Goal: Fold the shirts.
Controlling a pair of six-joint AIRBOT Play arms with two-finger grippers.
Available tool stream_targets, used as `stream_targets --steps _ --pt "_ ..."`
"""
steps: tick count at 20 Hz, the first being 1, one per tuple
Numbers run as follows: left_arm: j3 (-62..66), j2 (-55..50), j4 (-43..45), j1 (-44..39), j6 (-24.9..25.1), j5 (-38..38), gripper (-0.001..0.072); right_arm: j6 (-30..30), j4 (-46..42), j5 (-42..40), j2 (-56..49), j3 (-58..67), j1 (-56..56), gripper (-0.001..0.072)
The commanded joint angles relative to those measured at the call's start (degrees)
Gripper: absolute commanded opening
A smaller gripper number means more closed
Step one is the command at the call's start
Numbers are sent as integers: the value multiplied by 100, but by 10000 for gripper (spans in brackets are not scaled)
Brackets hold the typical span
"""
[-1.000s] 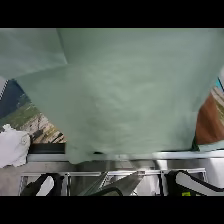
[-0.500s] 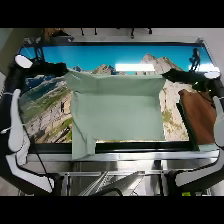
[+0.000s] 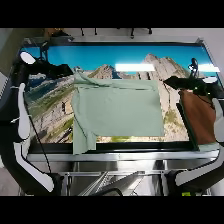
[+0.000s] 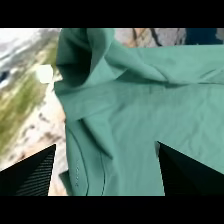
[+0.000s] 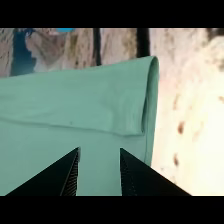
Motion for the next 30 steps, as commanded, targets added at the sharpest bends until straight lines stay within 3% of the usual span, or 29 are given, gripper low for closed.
stream_targets --steps 1,2,4,10,20,21,23,26,30 --pt "-824 671 7 553 271 -813 709 546 -852 935 529 -232 -509 289" --pt "-1316 894 4 695 404 -938 707 544 -855 1145 693 -481 -660 289" --pt "-2420 1272 2 892 671 -931 460 544 -896 1314 1043 -1174 -881 288" --pt "-4389 1515 -9 822 1134 -632 463 820 -1447 1397 1631 -3230 -1001 293" --pt "-4662 1532 -605 780 1309 -544 463 533 -1246 1397 1631 -4299 -946 293" --pt "-4662 1532 -605 780 1307 -544 463 431 -1005 1397 1631 -4297 -898 280" --pt "-4662 1532 -765 789 1309 -590 463 15 -391 1388 1631 -4288 -776 29" --pt "-4662 1534 -1189 883 1388 -649 463 -94 -354 1366 1700 -3921 -833 16" --pt "-4666 1532 -1143 879 1394 -658 463 610 -1104 1021 2063 -3270 -1412 16"
